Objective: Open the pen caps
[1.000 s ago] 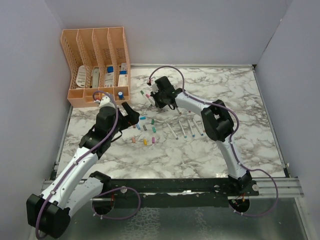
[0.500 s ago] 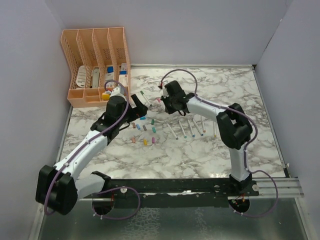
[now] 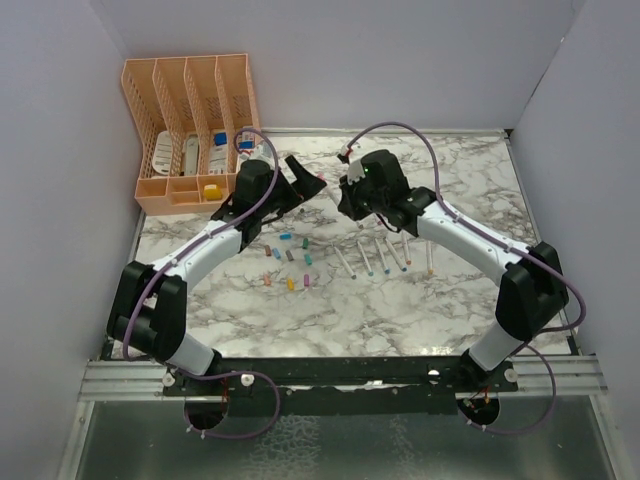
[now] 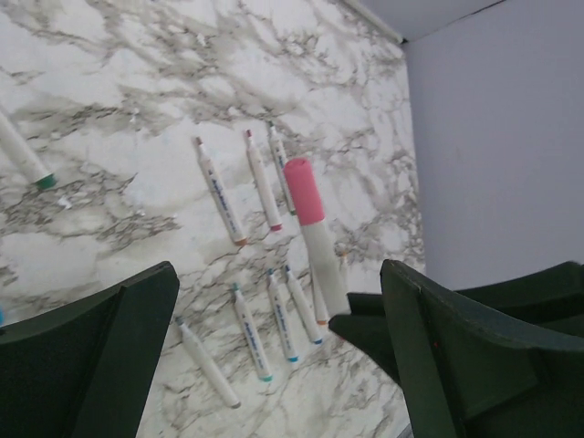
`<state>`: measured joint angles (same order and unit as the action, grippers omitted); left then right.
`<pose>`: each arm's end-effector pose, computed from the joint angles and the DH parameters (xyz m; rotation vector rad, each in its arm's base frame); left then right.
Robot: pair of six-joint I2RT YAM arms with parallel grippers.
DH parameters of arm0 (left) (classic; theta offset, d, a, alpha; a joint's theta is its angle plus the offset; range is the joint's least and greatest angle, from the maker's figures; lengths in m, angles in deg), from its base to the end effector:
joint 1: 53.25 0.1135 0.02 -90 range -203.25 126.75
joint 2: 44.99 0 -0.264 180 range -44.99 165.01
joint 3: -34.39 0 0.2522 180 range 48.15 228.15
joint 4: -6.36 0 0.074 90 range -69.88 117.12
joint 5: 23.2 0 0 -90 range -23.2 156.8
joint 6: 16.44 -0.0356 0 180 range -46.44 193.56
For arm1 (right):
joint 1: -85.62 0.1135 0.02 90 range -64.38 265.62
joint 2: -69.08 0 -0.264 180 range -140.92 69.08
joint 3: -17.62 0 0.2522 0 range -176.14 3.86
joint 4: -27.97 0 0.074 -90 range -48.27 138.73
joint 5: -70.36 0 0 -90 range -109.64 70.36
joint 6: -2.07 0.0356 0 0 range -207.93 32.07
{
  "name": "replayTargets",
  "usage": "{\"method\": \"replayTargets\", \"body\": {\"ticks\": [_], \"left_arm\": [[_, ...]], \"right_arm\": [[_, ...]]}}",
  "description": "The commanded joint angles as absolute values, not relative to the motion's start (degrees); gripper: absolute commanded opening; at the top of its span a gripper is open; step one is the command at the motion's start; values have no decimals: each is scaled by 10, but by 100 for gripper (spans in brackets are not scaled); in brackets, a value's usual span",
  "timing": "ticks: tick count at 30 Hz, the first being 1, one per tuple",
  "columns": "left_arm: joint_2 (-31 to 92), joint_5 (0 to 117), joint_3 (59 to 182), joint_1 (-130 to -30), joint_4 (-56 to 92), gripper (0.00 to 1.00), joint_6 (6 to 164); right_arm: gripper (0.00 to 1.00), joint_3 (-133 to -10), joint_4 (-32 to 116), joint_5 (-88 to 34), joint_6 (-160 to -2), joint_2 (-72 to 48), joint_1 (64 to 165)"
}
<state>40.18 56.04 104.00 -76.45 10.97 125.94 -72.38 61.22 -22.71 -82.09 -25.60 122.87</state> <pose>0.3127 -0.1412 0.2713 -0.3883 2.0298 -1.0355 0.3008 0.2311 0.2887 -0.6439 2.1801 0.4644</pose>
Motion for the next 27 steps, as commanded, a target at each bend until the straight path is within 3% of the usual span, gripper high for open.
{"method": "replayTargets", "body": {"ticks": [1,13,27], "left_arm": [[420,524,1068,-761,36,95,1309],[446,505,1078,-763,16,84,1325],[442,497,1077,-763,-1,40,1335]], "right_arm": [[2,-712,608,-269,-807,-226,1229],[1,-694,589,-309,-808,-189,1240],[1,-680,594,-309,-811,-163,1246]]}}
